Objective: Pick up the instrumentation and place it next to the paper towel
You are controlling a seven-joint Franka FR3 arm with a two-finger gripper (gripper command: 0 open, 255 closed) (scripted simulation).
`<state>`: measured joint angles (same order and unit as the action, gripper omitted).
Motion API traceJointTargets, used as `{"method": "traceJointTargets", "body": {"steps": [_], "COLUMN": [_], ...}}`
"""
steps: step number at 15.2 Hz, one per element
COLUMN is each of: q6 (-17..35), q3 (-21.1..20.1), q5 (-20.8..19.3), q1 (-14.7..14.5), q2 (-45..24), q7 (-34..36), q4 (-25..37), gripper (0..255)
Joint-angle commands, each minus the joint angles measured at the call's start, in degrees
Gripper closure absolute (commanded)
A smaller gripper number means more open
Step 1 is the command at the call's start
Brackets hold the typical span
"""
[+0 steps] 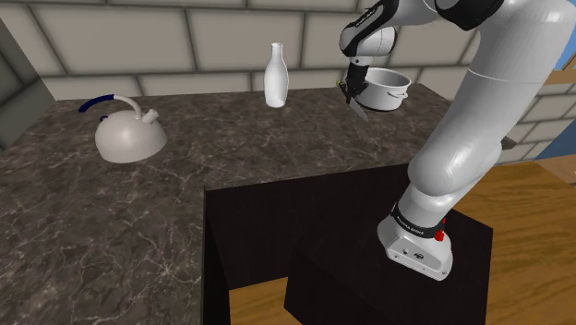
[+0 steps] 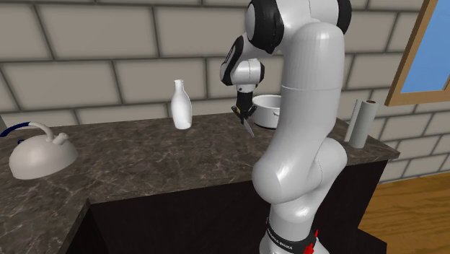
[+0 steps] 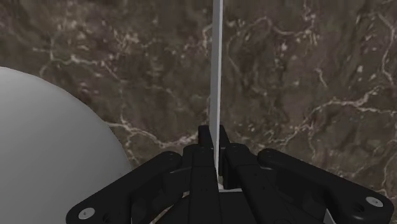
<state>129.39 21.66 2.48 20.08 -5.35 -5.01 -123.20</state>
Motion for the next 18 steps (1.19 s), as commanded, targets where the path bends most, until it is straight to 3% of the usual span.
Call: {"method": "traceJointTargets", "body": {"steps": [1, 18], "q6": [-1.5, -14.1], "q3": [0.1, 0.0], "q5": [-0.5, -2.9], "q1": [-0.1, -0.4], "q2": [0.9, 6.2], "q7": [0.3, 2.1], "q4": [0.6, 8.3], "gripper": [255, 255]}}
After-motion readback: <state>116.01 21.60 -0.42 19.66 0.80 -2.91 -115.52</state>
